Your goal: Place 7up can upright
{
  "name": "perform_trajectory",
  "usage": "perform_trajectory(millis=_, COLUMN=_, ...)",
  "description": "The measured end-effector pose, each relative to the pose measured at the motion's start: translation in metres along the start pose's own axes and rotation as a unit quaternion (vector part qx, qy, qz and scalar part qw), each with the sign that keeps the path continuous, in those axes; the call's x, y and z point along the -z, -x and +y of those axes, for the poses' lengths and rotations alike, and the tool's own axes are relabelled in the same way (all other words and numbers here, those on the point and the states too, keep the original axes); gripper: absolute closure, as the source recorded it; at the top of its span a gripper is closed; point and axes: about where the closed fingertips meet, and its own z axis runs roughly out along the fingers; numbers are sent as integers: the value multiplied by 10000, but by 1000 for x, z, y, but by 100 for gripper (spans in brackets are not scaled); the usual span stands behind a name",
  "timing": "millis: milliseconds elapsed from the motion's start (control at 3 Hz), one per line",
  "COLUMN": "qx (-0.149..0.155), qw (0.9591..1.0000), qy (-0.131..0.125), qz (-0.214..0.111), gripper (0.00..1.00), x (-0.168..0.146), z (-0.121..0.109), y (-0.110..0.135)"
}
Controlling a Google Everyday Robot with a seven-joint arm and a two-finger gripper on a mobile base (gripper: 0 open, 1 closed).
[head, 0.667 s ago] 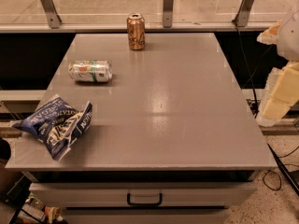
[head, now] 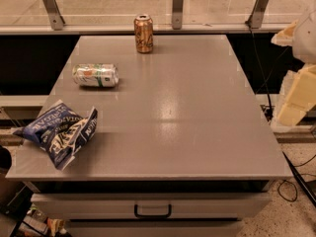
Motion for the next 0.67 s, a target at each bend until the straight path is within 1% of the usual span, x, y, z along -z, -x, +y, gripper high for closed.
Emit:
perform_trajectory(millis=333, qx=136, qw=9986, qy=-12, qz=-515, gripper=0, x=-5, z=-14, y=36)
perform_trajectory(millis=667, qx=216, qw=9953, qy=-23, qz=-945, gripper=0, x=-18, z=-23, y=69)
